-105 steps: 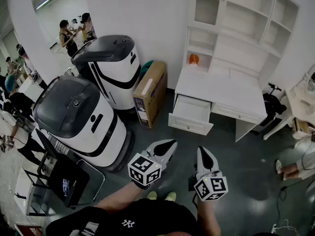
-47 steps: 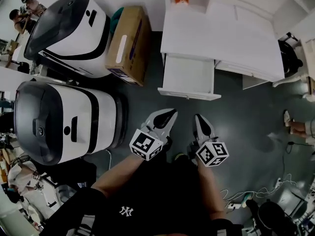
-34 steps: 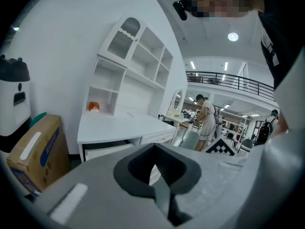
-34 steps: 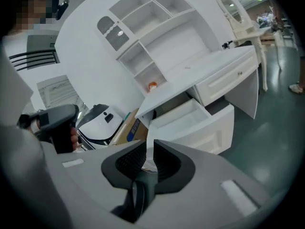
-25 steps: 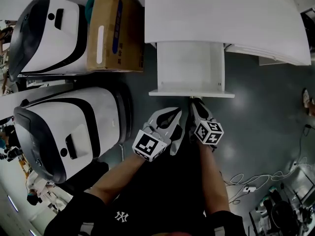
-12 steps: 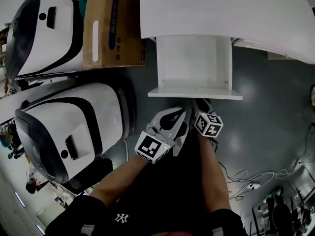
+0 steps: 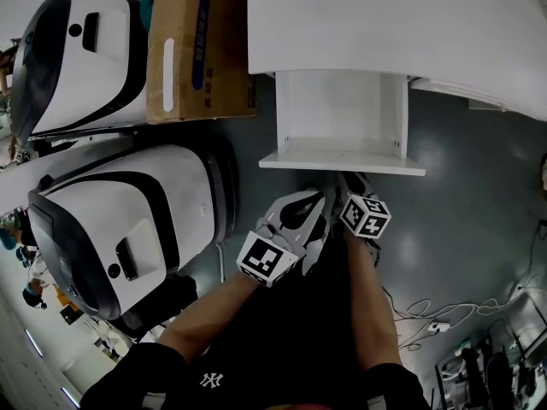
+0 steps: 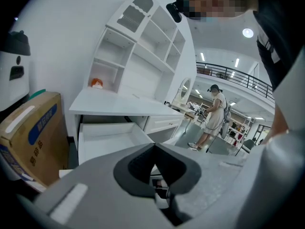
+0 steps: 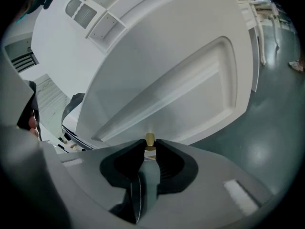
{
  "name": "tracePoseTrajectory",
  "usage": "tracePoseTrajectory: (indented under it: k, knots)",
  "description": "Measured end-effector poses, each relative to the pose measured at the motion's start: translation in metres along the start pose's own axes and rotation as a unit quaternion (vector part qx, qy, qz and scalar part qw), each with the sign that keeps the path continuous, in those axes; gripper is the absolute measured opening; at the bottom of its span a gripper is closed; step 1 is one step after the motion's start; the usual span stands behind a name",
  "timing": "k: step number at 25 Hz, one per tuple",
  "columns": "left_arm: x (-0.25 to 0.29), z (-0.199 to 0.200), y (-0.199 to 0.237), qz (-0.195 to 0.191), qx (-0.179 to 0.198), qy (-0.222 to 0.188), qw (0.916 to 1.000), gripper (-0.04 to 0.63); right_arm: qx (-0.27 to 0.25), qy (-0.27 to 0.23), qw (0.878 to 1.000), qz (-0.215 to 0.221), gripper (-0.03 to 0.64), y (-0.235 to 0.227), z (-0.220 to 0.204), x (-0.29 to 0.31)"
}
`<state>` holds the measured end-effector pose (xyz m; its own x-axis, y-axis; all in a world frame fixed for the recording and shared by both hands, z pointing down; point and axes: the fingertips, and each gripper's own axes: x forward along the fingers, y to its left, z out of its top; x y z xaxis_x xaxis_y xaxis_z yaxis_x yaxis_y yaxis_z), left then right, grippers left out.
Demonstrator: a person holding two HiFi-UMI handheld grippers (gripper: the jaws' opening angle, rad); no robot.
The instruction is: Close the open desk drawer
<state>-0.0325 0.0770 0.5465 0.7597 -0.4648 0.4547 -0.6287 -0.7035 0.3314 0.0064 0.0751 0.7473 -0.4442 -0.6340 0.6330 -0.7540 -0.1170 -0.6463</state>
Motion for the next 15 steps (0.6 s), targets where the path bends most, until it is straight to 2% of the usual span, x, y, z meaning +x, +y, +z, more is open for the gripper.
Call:
tracePoseTrajectory:
  k: [3,15]
  knots:
    - [0.007,0.007,0.006,0.002,0.006,-0.001,1.0,0.0,0.0,-0.001,1.0,-0.001,0.097,0.0,0.011,0.009]
    - [0.037,0.022,0.038,0.023,-0.009,-0.013,0.9996,0.0,-0.002,0.001,1.0,0.008,0.095,0.002,0.05,0.038]
